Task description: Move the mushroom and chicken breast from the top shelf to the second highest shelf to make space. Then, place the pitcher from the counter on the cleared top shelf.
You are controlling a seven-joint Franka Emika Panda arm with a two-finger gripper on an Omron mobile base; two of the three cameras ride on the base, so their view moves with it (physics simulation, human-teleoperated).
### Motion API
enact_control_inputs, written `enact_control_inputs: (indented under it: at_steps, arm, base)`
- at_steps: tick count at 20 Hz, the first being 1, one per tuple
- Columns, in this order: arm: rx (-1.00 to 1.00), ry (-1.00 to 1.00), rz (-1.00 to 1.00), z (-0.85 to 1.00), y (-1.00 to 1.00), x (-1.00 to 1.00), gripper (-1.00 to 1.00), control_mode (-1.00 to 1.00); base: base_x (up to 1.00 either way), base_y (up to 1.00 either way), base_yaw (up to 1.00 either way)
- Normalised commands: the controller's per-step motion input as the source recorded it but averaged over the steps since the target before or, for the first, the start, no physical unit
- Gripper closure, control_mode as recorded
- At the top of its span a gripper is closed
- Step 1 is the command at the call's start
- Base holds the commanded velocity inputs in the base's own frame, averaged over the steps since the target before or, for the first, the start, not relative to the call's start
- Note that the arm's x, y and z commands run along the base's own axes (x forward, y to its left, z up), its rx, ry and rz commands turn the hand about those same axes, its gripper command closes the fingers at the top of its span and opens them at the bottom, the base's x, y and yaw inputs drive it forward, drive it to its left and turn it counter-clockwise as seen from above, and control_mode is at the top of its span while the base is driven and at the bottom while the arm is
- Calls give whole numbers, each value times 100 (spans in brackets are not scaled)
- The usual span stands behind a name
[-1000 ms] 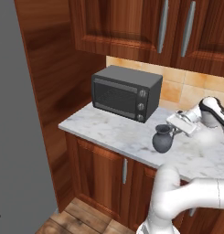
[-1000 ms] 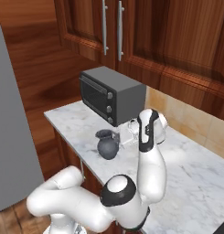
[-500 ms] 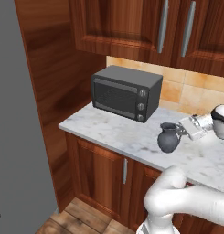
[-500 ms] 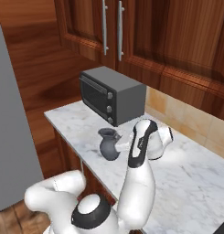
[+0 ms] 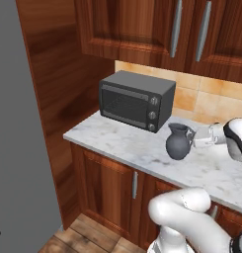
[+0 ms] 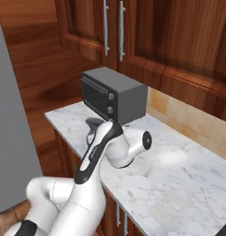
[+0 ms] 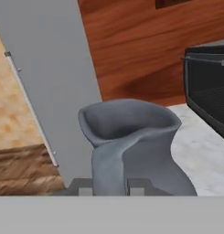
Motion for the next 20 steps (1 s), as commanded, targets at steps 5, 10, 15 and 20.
enact_control_inputs:
  at_steps: [5,10,15,20]
  arm:
    - [0,0,-34,47,70,-55,100,-100]
    - [-5,0,-30,49,87,-41,100,-100]
    - [-16,0,-38,44,77,-17,100,-100]
    - [-16,5,-27,25,39,-9,100,-100]
  base:
    - [0,0,0]
    - [0,0,0]
    - [0,0,0]
    - [0,0,0]
